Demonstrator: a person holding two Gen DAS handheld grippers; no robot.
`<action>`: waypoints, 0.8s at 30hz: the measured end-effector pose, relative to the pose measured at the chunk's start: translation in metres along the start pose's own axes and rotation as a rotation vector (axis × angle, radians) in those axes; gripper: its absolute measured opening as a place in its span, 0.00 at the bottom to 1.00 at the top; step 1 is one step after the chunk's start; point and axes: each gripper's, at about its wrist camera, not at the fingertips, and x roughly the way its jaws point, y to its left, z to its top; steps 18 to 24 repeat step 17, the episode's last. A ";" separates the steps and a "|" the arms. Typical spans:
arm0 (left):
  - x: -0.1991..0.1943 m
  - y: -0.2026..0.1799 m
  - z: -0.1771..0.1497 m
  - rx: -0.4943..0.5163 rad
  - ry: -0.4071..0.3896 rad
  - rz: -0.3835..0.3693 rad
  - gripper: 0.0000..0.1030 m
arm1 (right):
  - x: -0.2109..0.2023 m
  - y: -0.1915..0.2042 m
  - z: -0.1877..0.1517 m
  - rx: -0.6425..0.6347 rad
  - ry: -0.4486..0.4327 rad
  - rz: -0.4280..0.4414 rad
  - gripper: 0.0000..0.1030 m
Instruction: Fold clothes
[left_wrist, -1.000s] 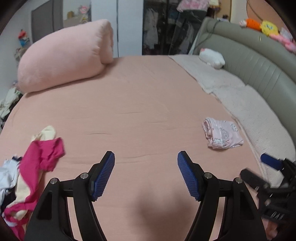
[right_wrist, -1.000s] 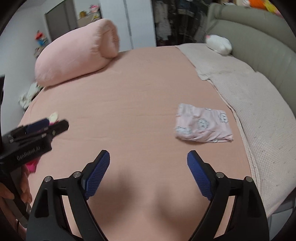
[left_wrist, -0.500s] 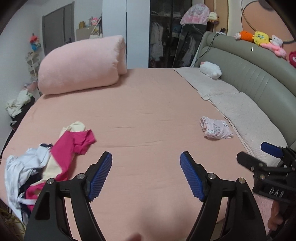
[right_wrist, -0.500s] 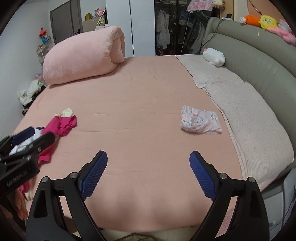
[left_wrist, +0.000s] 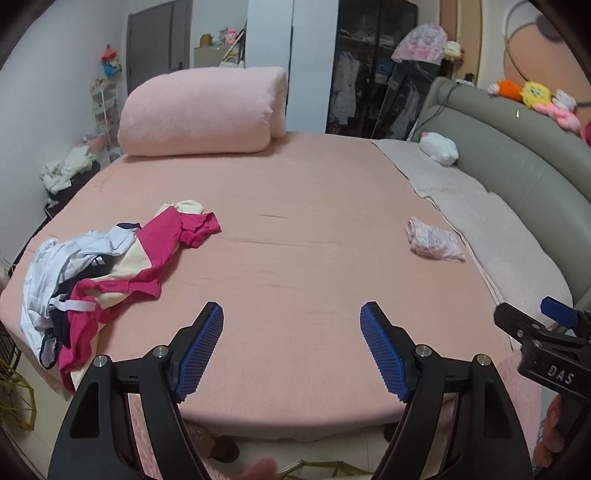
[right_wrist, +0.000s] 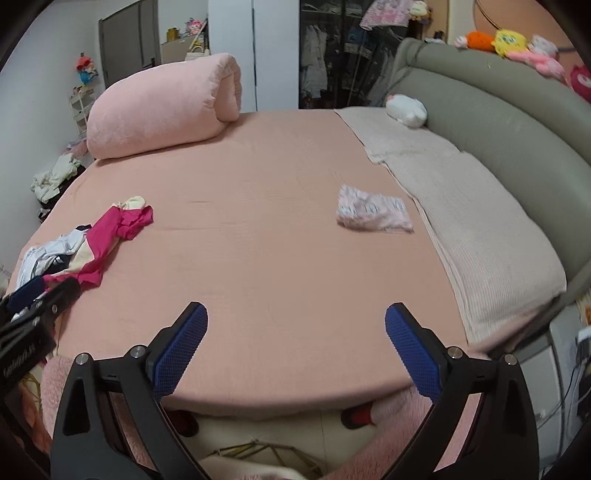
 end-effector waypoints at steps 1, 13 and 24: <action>-0.003 -0.004 -0.005 0.008 -0.006 -0.010 0.76 | -0.001 -0.002 -0.005 0.008 0.005 -0.001 0.97; -0.019 -0.018 -0.027 -0.012 -0.025 -0.051 0.76 | -0.016 0.015 -0.034 -0.047 0.011 0.010 0.99; -0.019 -0.021 -0.031 -0.011 -0.016 -0.044 0.76 | -0.016 0.016 -0.035 -0.036 0.013 0.012 0.99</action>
